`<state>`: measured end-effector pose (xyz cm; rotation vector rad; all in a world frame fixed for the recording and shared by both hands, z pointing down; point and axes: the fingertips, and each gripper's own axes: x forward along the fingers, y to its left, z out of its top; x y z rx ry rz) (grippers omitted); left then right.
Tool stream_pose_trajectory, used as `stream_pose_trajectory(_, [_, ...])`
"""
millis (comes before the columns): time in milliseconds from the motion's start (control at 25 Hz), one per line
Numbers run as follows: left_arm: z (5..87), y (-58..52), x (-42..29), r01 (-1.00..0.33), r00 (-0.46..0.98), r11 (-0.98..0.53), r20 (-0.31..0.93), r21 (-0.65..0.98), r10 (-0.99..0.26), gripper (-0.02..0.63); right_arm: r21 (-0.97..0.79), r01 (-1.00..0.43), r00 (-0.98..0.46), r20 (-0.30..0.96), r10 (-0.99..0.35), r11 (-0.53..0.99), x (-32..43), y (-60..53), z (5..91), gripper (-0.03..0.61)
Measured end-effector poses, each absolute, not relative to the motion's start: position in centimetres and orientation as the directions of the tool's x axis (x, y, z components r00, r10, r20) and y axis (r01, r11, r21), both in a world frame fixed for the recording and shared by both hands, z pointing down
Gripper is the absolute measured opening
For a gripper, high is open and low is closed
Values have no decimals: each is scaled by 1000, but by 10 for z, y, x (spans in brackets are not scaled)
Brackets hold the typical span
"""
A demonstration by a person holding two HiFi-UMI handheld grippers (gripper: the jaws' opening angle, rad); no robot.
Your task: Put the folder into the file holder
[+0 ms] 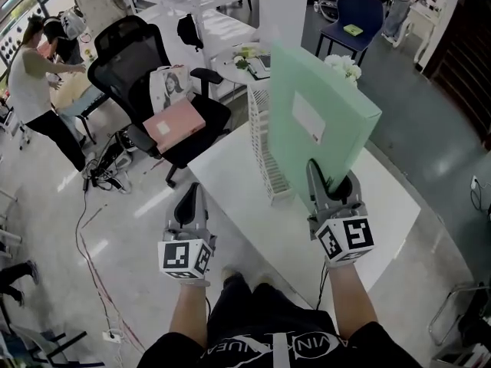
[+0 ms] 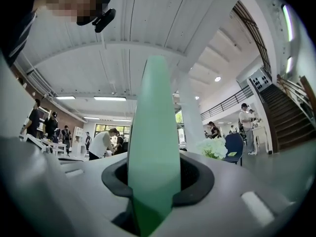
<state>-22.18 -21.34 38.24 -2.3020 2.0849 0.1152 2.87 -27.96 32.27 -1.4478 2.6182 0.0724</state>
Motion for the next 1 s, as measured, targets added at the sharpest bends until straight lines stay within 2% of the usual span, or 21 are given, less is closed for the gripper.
stream_pose_trajectory(280, [379,-257,-233,-989,143,-144,-85,12,-986,0,-64,-853,-506,-147,-850,518,7,-318,330,158])
stream_pose_trajectory(1000, [403,-343,-243,-963,268,-268,-15,21,-963,0,-108,-878,-457,-99,-884,467,-23,-372,361,158])
